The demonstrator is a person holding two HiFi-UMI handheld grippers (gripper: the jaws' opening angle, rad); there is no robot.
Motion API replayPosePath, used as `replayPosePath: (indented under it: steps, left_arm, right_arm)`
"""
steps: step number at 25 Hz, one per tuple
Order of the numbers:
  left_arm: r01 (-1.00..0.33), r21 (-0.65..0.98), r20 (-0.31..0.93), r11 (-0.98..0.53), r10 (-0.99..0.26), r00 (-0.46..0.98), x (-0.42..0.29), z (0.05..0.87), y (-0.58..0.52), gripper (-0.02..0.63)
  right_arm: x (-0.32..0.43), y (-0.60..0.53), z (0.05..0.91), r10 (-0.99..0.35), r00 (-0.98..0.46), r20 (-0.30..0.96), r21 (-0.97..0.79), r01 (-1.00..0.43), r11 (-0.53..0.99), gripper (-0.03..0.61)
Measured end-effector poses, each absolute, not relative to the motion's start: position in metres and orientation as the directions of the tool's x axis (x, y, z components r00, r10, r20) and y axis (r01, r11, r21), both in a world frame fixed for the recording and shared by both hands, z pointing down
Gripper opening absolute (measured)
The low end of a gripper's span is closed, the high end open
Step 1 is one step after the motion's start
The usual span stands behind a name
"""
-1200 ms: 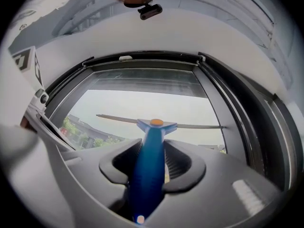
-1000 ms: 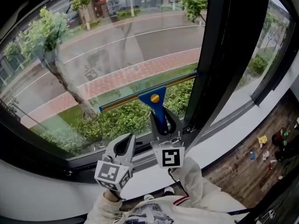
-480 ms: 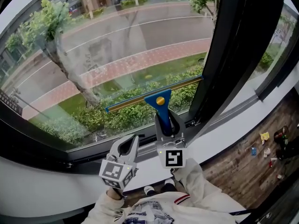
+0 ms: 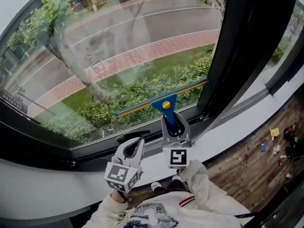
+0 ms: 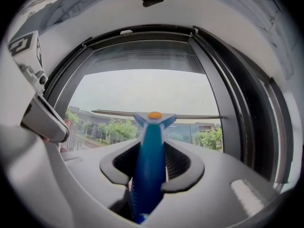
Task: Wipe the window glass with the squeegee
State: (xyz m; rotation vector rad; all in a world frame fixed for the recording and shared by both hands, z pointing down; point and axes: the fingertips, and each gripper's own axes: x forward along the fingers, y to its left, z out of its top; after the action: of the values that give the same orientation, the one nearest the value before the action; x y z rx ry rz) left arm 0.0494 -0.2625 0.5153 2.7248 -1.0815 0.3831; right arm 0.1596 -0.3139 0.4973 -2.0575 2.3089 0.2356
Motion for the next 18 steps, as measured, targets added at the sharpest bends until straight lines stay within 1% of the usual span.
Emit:
replayPosePath:
  steps: [4, 12, 18]
  left_arm:
    - [-0.696, 0.082, 0.325, -0.713, -0.641, 0.695, 0.051, 0.52, -0.262, 0.0]
    - [-0.69, 0.122, 0.359, -0.714, -0.616, 0.701, 0.052, 0.538, -0.255, 0.0]
    - [-0.684, 0.138, 0.365, -0.717, -0.605, 0.708, 0.055, 0.546, -0.252, 0.0]
  right_arm:
    - [0.168, -0.317, 0.51, -0.991, -0.096, -0.092, 0.102, -0.991, 0.086, 0.133]
    - [0.161, -0.314, 0.553, -0.992, -0.124, 0.025, 0.124, -0.984, 0.126, 0.132]
    - [0.159, -0.312, 0.573, -0.99, -0.122, 0.066, 0.102, -0.987, 0.128, 0.132]
